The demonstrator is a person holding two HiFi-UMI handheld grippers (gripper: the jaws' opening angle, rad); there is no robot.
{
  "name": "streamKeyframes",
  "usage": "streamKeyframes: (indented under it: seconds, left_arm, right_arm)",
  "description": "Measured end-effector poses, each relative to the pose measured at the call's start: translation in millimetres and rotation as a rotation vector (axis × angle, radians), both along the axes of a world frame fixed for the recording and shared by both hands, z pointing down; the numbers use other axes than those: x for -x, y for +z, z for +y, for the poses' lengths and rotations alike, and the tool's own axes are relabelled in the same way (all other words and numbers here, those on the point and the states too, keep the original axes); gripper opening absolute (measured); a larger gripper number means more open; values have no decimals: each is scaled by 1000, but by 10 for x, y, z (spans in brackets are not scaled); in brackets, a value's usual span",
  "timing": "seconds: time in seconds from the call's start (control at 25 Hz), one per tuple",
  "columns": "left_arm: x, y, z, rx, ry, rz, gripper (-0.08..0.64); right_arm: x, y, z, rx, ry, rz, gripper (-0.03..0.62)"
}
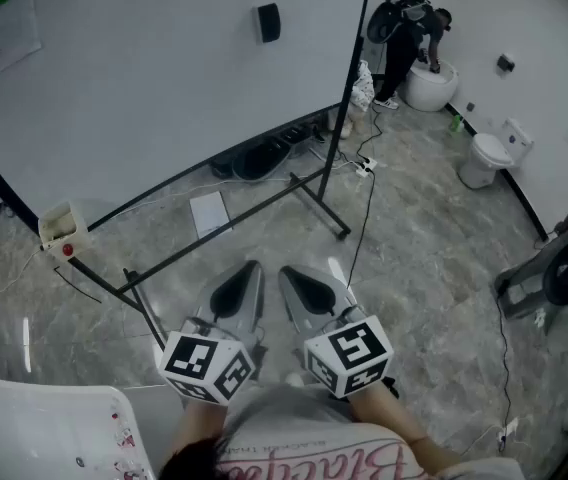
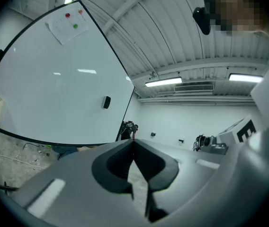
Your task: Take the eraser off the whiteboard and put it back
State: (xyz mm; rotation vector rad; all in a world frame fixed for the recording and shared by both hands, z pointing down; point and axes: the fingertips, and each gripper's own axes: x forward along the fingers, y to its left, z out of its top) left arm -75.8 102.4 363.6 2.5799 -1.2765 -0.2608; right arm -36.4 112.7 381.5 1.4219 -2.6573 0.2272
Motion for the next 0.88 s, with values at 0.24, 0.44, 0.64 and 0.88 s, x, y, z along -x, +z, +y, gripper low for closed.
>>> streamKeyframes:
  seconds: [0.24,0.44,0.64,0.88]
  left_arm:
    - [2,22,14,-1,1,2,0]
    - [8,12,40,-3,1,2,0]
    - [-4,11,29,1,-4,0,0]
    - [-107,19,-52,1,-27,6,0]
  right_arm:
    - [-5,23,15,1,4,-1,0]
    - [-7,16,38,-2,7,-3,0]
    - [-29,32,29,7,5,-14,2]
    - [-161,37,-31,7,-8,-24,2]
